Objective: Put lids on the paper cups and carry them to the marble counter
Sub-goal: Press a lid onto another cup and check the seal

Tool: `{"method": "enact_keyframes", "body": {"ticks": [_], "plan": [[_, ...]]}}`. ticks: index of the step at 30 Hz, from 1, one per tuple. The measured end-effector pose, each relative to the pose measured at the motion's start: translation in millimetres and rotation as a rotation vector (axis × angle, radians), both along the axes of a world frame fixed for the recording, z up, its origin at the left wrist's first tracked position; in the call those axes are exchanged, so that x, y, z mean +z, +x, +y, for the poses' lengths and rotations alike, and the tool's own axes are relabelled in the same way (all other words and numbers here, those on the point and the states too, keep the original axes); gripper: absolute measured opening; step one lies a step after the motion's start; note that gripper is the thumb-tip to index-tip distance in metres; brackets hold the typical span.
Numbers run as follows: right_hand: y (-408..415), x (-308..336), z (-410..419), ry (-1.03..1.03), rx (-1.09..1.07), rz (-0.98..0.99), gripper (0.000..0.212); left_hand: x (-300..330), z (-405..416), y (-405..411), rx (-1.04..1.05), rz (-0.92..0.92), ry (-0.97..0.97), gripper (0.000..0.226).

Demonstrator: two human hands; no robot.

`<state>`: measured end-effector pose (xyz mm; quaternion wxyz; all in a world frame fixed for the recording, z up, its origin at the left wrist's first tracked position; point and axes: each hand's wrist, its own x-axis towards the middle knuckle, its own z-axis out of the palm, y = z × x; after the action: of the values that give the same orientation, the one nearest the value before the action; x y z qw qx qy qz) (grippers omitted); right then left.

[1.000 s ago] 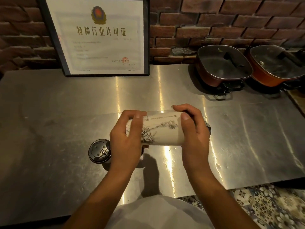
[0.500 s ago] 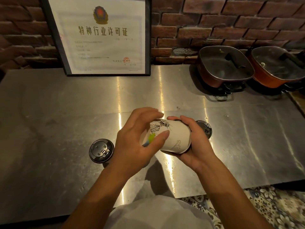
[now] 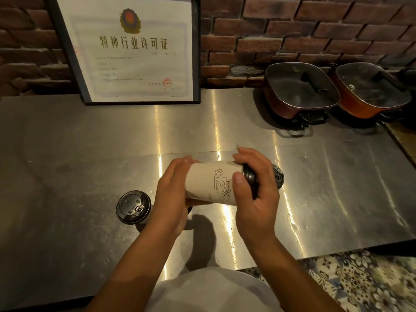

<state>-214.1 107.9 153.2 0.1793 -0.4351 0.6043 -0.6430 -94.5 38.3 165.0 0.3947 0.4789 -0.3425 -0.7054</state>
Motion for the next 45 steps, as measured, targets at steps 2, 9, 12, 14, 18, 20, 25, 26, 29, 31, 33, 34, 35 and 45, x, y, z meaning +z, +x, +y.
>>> {"method": "enact_keyframes", "body": {"ticks": [2,9,12,14,18,20,25,26,29,31,33,34,35,45], "plan": [[-2.9,-1.5,-0.2,0.055,0.017,-0.01,0.03,-4.3,1.7,0.5,0.009,0.0,0.047,0.022],[-28.7,4.1,-3.0,0.401,0.231,-0.799,0.05,-7.2,4.4,5.4,0.042,-0.057,-0.028,0.019],[-35.9,1.3,2.8,0.461,0.275,-0.788,0.05,-14.7,4.6,7.4,0.02,-0.321,-0.324,0.022],[-35.9,-2.1,4.8,0.474,0.174,-0.713,0.049,-20.7,5.5,10.4,-0.054,-0.458,-0.527,0.047],[-30.5,-6.9,3.2,0.496,0.091,-0.685,0.047,-33.9,12.5,7.8,-0.262,-0.689,-0.719,0.04],[-29.7,-6.4,3.2,0.499,0.103,-0.688,0.048,-38.2,15.5,7.8,-0.294,-0.686,-0.687,0.038],[-39.5,-11.6,11.5,0.342,0.283,-0.918,0.05,-30.3,11.1,12.5,-0.212,-0.428,-0.467,0.037],[-38.0,-11.9,12.2,0.324,0.319,-0.95,0.05,-28.6,11.8,12.0,-0.217,-0.404,-0.457,0.038],[-30.9,-14.9,13.7,0.28,0.346,-1.011,0.069,-26.1,17.2,8.8,-0.318,-0.346,-0.497,0.036],[-29.6,-15.0,14.9,0.276,0.237,-0.958,0.054,-29.4,18.4,6.9,-0.397,-0.425,-0.565,0.031],[-31.6,-12.9,16.6,0.278,0.114,-0.874,0.035,-35.8,18.7,5.5,-0.419,-0.628,-0.705,0.039],[-33.6,-11.8,17.1,0.29,0.08,-0.809,0.032,-37.0,18.8,4.6,-0.4,-0.716,-0.75,0.044],[-36.0,-12.0,17.6,0.309,0.061,-0.733,0.033,-36.1,19.5,3.5,-0.384,-0.75,-0.756,0.047],[-44.2,-20.1,19.7,0.498,0.115,-0.35,0.038,-56.6,36.2,-12.0,-0.512,-0.465,-0.523,0.058]]}}
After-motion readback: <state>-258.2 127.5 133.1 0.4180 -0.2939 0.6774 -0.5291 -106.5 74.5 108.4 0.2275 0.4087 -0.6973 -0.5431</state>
